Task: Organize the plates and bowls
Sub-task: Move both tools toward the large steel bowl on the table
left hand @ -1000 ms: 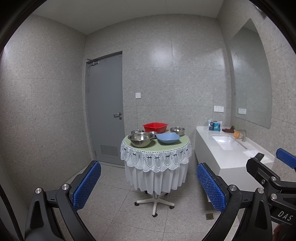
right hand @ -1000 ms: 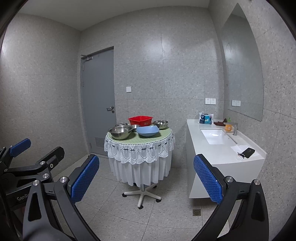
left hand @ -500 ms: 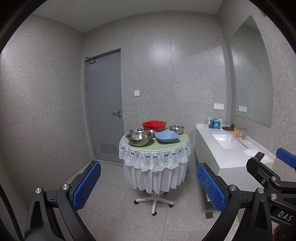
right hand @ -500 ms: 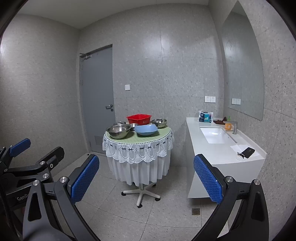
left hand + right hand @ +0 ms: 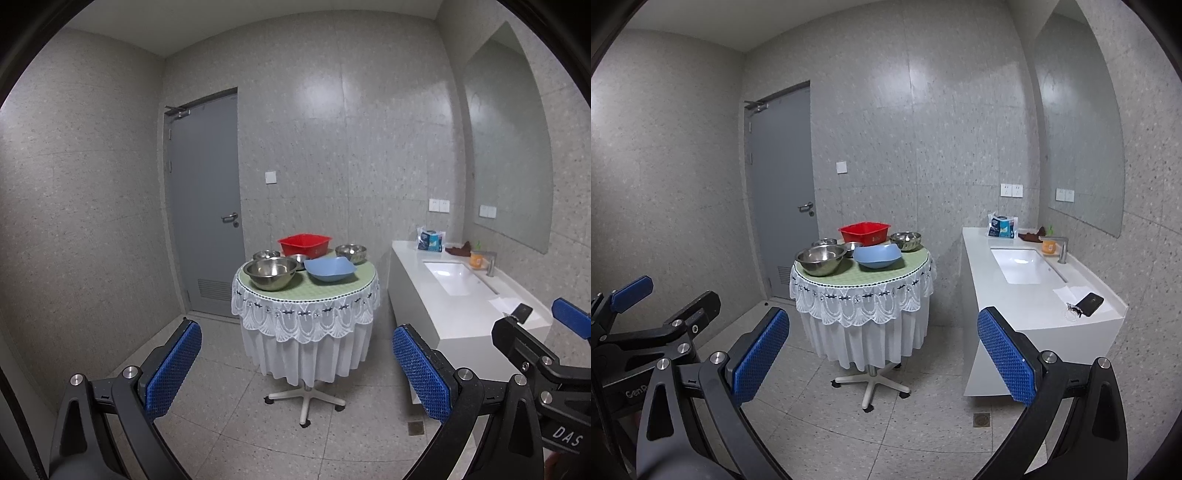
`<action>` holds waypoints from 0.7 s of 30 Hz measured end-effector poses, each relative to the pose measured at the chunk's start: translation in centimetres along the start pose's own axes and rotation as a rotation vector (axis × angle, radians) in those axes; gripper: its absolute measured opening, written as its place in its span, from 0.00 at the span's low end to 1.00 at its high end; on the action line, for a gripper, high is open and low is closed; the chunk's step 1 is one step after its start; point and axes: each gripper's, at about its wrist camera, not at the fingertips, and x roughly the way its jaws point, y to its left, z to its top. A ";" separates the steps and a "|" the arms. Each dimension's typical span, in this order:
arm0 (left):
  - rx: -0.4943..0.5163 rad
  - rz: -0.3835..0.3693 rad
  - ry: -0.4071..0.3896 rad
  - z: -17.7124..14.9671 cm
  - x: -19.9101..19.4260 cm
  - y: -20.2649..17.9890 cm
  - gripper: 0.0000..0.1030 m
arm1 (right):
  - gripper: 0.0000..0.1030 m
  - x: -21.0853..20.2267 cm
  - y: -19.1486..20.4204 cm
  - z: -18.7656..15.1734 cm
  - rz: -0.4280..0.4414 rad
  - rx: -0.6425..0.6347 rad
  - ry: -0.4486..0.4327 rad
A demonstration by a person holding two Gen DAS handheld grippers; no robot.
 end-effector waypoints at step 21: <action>0.034 -0.150 0.036 10.9 32.3 3.9 0.99 | 1.00 22.1 -1.0 5.4 -0.101 0.054 0.083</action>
